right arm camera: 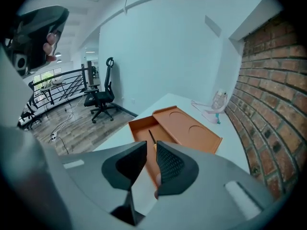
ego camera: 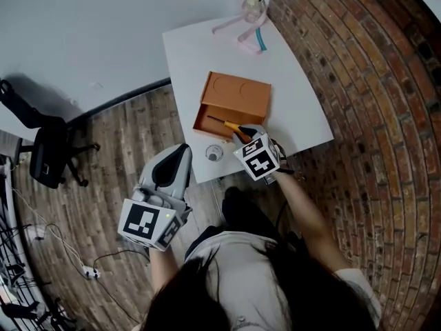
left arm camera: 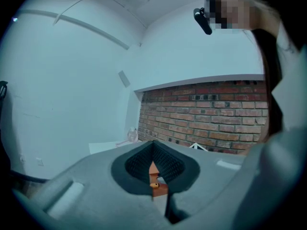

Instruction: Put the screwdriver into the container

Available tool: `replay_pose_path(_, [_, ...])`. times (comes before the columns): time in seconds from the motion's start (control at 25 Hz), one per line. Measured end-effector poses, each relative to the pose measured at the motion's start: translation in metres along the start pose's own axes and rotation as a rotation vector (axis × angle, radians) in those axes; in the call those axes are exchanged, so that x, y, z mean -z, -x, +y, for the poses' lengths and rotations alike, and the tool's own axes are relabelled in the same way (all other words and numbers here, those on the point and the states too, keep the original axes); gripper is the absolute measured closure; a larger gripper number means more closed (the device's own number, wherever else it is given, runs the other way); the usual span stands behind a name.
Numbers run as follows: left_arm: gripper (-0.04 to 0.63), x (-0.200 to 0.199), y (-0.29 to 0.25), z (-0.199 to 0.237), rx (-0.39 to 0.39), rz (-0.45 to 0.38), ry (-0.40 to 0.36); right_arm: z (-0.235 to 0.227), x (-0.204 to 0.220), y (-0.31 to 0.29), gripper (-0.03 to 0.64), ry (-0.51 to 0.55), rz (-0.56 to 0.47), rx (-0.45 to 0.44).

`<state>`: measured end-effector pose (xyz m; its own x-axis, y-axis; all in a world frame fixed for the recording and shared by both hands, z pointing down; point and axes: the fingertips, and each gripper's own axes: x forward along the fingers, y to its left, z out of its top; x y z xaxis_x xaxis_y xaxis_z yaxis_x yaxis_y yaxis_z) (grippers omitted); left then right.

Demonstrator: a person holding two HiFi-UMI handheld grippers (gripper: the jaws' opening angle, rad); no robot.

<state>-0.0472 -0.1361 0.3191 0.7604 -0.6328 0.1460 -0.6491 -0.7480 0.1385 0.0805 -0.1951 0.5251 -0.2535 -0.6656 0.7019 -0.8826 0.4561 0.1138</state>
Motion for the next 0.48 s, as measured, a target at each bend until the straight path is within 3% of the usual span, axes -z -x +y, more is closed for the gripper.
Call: replay_pose_path(0.48, [0.594,-0.003,0.033,-0.035,0.066,-0.031,-0.029,0.018,-0.001,0.06,0.566,-0.101,-0.107,0.09])
